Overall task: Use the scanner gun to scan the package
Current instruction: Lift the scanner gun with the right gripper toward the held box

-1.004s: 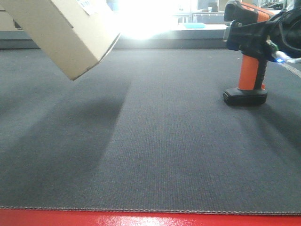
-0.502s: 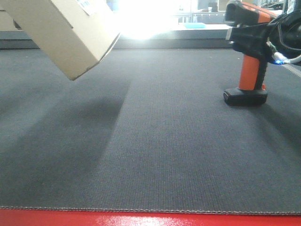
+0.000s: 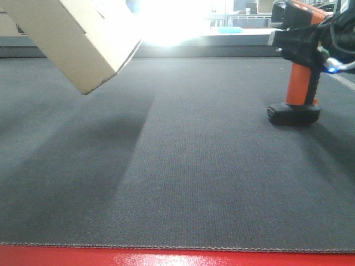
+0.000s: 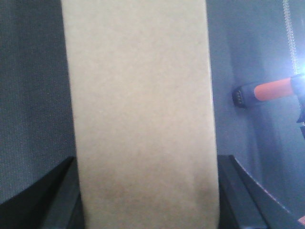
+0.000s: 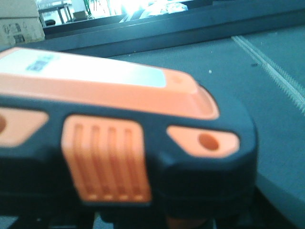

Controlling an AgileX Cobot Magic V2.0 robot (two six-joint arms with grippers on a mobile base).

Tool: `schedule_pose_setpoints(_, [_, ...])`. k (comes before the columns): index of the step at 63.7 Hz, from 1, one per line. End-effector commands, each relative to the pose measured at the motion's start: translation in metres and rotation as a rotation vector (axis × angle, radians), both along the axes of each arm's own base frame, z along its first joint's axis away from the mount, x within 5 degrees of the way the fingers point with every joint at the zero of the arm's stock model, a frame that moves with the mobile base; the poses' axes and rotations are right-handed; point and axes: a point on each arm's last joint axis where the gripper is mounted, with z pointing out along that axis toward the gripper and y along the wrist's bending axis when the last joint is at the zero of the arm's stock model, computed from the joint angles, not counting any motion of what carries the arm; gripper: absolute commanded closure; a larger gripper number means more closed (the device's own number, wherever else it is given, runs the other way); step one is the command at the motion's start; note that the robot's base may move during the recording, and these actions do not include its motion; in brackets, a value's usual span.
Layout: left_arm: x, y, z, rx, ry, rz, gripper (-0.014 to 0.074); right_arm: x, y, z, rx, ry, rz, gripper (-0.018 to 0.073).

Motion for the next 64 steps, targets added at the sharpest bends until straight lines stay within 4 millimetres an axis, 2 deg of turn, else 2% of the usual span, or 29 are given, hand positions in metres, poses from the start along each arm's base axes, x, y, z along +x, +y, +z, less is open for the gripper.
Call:
schedule_pose_setpoints(1, [-0.002, -0.001, 0.006, -0.015, -0.022, 0.001, 0.0707, -0.006, -0.004, 0.032, -0.098, -0.124, -0.013, 0.0713])
schedule_pose_setpoints(21, [-0.002, -0.001, 0.006, -0.015, -0.022, 0.001, 0.0707, -0.01, 0.003, 0.094, -0.407, -0.099, 0.106, 0.0713])
schedule_pose_setpoints(28, [-0.002, -0.001, 0.006, -0.015, -0.022, 0.001, 0.0707, -0.008, 0.004, 0.108, -0.485, -0.11, 0.117, 0.0713])
schedule_pose_setpoints(41, [-0.002, -0.001, 0.006, -0.015, -0.022, 0.001, 0.0707, -0.005, -0.001, 0.115, -0.623, -0.104, 0.102, 0.0713])
schedule_pose_setpoints(64, [-0.002, 0.0, 0.006, -0.009, -0.023, 0.002, 0.0707, -0.005, -0.008, 0.115, -0.621, -0.097, 0.08, 0.0713])
